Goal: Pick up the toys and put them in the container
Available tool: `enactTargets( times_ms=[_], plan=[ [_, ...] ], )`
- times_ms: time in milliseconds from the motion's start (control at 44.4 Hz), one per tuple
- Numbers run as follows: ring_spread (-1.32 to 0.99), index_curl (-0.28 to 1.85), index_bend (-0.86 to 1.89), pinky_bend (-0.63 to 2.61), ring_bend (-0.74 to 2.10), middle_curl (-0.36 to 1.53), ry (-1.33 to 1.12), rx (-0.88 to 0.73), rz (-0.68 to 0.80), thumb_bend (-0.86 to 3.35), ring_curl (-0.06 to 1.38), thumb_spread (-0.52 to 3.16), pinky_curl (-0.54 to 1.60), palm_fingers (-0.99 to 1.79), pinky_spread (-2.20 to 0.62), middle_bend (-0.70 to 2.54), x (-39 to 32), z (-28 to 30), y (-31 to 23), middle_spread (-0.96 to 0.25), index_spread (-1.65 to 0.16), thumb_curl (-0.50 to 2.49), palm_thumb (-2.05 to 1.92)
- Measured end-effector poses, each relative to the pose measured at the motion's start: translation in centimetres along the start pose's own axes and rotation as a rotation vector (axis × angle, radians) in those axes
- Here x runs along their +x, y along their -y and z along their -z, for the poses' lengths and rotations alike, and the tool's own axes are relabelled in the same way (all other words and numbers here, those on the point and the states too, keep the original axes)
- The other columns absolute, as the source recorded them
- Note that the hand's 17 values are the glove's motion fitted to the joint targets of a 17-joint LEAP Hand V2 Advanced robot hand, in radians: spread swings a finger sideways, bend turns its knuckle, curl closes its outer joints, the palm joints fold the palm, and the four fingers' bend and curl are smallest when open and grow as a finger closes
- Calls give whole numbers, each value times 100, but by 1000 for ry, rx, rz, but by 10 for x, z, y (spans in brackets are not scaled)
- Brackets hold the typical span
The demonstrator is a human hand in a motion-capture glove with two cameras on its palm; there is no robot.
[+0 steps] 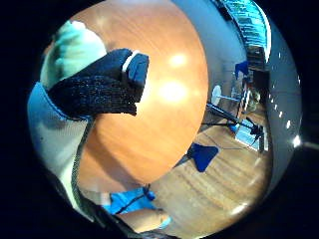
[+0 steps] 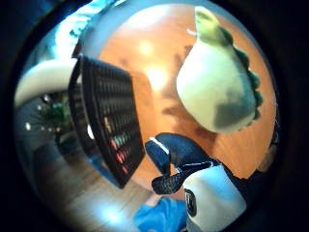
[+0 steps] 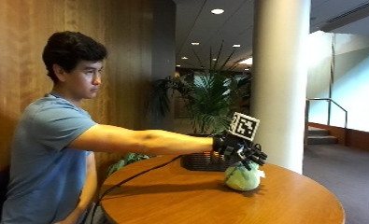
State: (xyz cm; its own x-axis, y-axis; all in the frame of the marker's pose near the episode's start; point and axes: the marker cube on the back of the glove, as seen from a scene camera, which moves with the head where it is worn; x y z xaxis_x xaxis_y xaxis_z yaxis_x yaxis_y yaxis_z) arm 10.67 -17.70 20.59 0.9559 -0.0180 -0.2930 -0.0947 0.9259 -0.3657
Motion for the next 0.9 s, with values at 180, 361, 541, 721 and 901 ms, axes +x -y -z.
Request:
enactTargets(
  times_ms=[180, 361, 541, 721, 901],
  plan=[
    [11, 10, 2, 150, 32, 23, -22, -88, 66, -1, 40, 106, 36, -26, 4, 12, -2, -34, 15, 10, -26, 31, 3],
    [10, 5, -5, 156, 45, 23, 102, -97, 101, 5, 43, 112, 38, -25, 2, 14, -21, -69, 29, 11, -26, 33, 21],
    [-3, 0, 1, 156, 95, 27, 162, 42, 42, 29, 54, 128, 36, 17, -18, 24, -23, -65, 33, 9, -30, 44, 58],
    [-25, 8, 48, 121, 110, 38, 157, 112, 25, 32, 55, 100, 27, 94, -34, 54, -25, -59, 18, -10, -33, 58, 76],
    [-33, 17, 66, 115, 114, 51, 15, 86, -111, 32, 63, 78, 32, 99, -39, 69, -7, -33, -10, -22, -34, 68, 79]
  ],
)
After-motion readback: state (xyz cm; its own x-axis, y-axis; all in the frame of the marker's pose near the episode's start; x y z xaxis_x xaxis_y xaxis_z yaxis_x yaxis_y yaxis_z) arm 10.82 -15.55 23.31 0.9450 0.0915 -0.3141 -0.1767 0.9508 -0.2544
